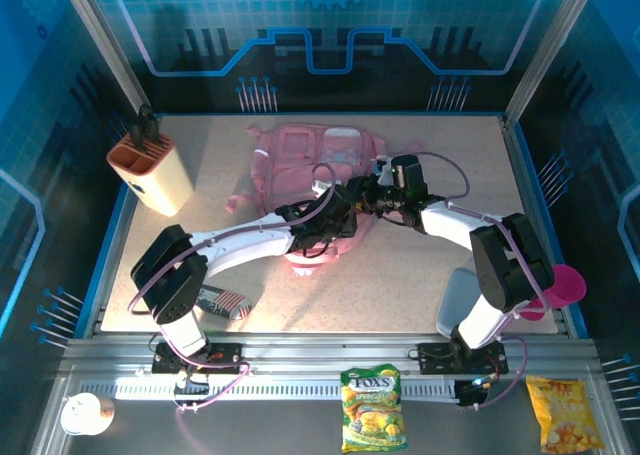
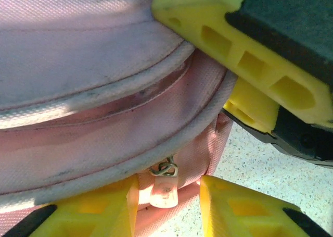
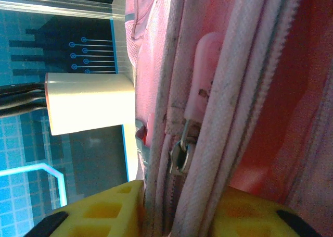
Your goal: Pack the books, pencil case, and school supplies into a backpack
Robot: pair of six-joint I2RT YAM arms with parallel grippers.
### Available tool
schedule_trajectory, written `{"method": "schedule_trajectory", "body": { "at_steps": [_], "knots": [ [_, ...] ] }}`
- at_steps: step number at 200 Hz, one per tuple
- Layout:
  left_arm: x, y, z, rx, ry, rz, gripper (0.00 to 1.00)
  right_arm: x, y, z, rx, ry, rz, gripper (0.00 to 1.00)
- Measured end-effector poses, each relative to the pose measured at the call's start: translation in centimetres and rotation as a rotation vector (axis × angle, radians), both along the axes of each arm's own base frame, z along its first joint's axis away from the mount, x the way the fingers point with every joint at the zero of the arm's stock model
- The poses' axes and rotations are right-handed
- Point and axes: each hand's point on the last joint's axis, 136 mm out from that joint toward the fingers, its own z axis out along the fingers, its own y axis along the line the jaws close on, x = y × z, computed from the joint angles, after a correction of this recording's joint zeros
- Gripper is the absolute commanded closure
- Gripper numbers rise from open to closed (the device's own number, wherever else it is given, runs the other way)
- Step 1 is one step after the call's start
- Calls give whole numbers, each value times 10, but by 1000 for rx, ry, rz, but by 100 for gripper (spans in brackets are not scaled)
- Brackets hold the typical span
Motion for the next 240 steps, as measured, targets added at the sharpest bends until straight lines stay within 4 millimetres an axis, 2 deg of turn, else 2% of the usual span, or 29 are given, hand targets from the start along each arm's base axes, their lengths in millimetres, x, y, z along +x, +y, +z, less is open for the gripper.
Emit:
{"method": "schedule_trajectory", "body": {
  "at_steps": [38, 63, 94, 146, 154, 176, 195, 211, 229, 240],
  "knots": [
    [2, 1, -7, 35, 9, 4, 80, 0, 0, 0, 0, 0, 0, 68],
    [3, 2, -6, 42, 3, 10, 84, 0, 0, 0, 0, 0, 0, 68],
    [2, 4, -1, 36, -8, 14, 84, 0, 0, 0, 0, -1, 0, 68],
    [-9, 25, -2, 43, -10, 48, 82, 0, 0, 0, 0, -1, 0, 68],
    [-11, 28, -4, 44, -5, 54, 79, 0, 0, 0, 0, -1, 0, 68],
    [-15, 34, -10, 57, 4, 60, 62, 0, 0, 0, 0, 0, 0, 68],
    [-15, 34, -10, 69, -1, 43, 57, 0, 0, 0, 0, 0, 0, 68],
    [-14, 33, -9, 80, -5, 32, 57, 0, 0, 0, 0, 0, 0, 68],
    [-12, 31, -10, 98, -9, 15, 68, 0, 0, 0, 0, -1, -1, 68],
    [-12, 31, -11, 117, -11, 1, 71, 0, 0, 0, 0, 0, -1, 68]
  ]
}}
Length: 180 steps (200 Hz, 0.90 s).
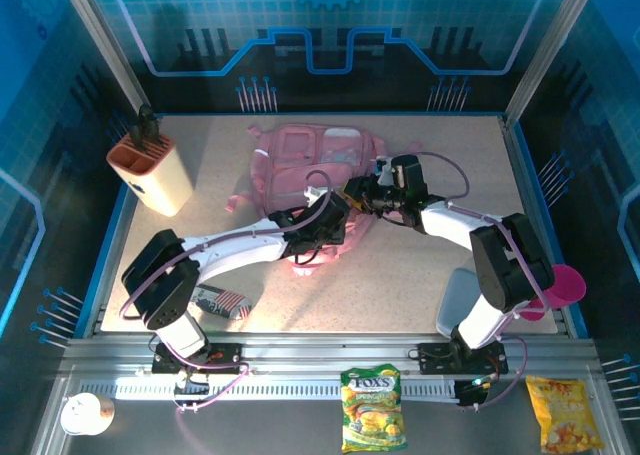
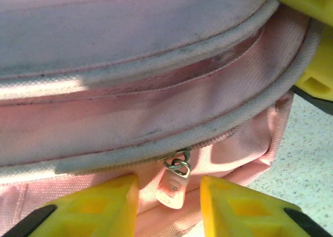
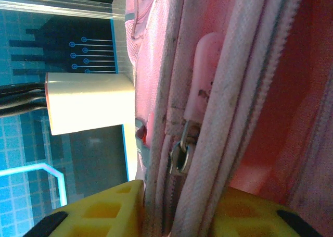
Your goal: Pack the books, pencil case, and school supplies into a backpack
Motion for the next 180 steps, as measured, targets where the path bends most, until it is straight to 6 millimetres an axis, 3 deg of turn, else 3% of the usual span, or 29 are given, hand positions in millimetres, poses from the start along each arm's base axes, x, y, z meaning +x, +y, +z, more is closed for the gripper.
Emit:
{"method": "schedule_trajectory", "body": {
  "at_steps": [35, 78, 115, 180],
  "knots": [
    [1, 2, 1, 39, -3, -21, 78, 0, 0, 0, 0, 0, 0, 68],
    [3, 5, 1, 25, 0, -32, 76, 0, 0, 0, 0, 0, 0, 68],
    [0, 25, -3, -74, 36, -29, 78, 0, 0, -1, -1, 2, 1, 68],
    [0, 22, -1, -111, 36, -69, 93, 0, 0, 0, -1, 2, 0, 68]
  ]
}}
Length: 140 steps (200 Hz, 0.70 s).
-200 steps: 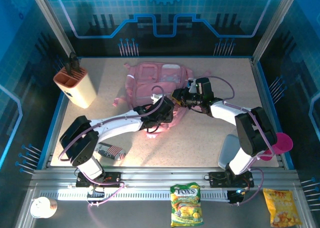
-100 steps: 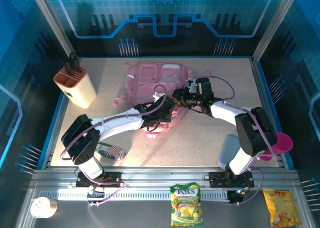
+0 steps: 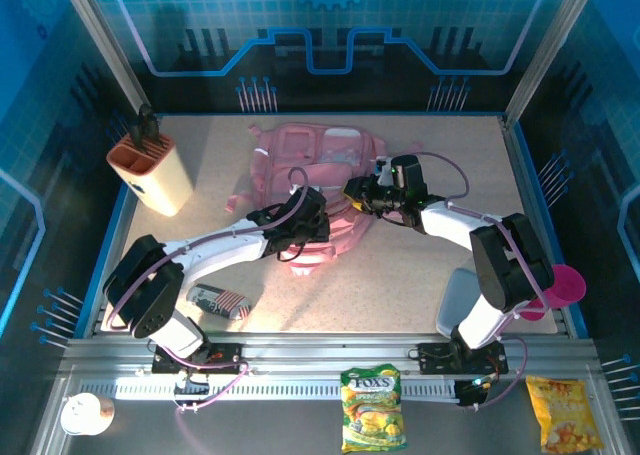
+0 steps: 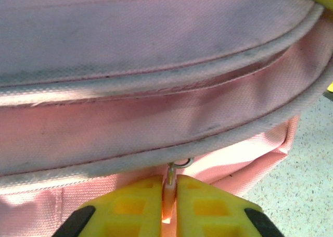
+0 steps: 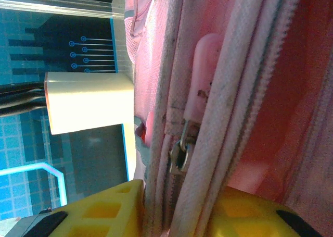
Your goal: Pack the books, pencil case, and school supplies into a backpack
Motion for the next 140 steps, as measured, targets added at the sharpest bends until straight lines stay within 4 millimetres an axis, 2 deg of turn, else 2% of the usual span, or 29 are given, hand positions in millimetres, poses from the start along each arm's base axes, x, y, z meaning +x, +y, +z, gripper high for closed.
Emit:
{"method": "schedule_trajectory", "body": {
  "at_steps": [19, 67, 98, 122, 140],
  "knots": [
    [0, 0, 0, 11, -7, -14, 100, 0, 0, 0, 0, 1, 0, 69],
    [-1, 6, 6, 35, -33, -32, 100, 1, -8, 0, 10, -7, -15, 78],
    [-7, 35, 9, 37, -62, 7, 100, 7, -21, 10, 14, -39, -32, 79],
    [-9, 69, -3, 52, -49, 74, 100, 10, -30, 16, 19, -56, -48, 77],
    [-9, 80, -8, 54, -54, 81, 100, 7, -36, 10, 15, -44, -59, 72]
  ]
}}
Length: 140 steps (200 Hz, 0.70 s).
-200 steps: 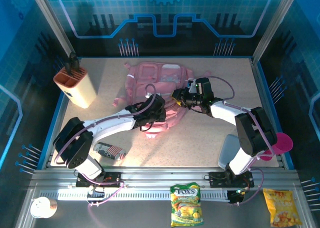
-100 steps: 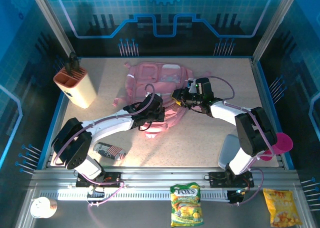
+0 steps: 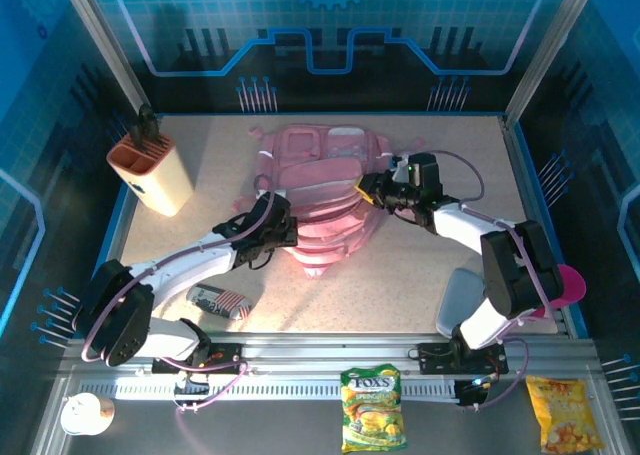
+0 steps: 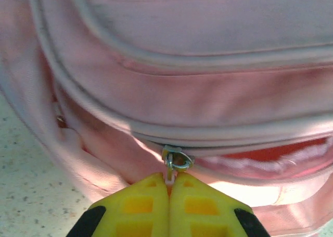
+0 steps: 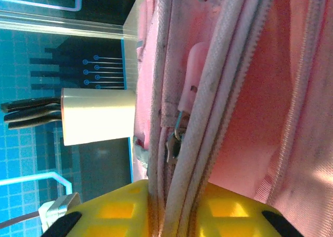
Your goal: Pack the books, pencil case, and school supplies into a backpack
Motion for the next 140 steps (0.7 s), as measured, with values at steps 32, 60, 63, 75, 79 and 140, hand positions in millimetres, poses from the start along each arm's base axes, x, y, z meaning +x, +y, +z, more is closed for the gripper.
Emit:
{"method": "schedule_trajectory", "body": {
  "at_steps": [32, 60, 63, 75, 79, 140],
  "knots": [
    [2, -10, 5, -13, -32, -79, 100, -2, -4, -6, 14, 14, -28, 56],
    [2, -18, 6, -13, -35, -138, 100, -5, -7, 1, 25, 7, -74, 49],
    [2, -20, 6, -13, -35, -145, 100, -6, -6, 2, 25, 4, -75, 49],
    [2, -27, 6, -14, -35, -170, 100, -11, -3, 7, 21, -2, -94, 48],
    [1, -30, 7, -14, -35, -182, 100, -13, -1, 9, 19, -4, -98, 48],
    [-2, -88, 14, -60, -51, -332, 100, -40, 14, 6, -98, 24, -229, 47]
  ]
}}
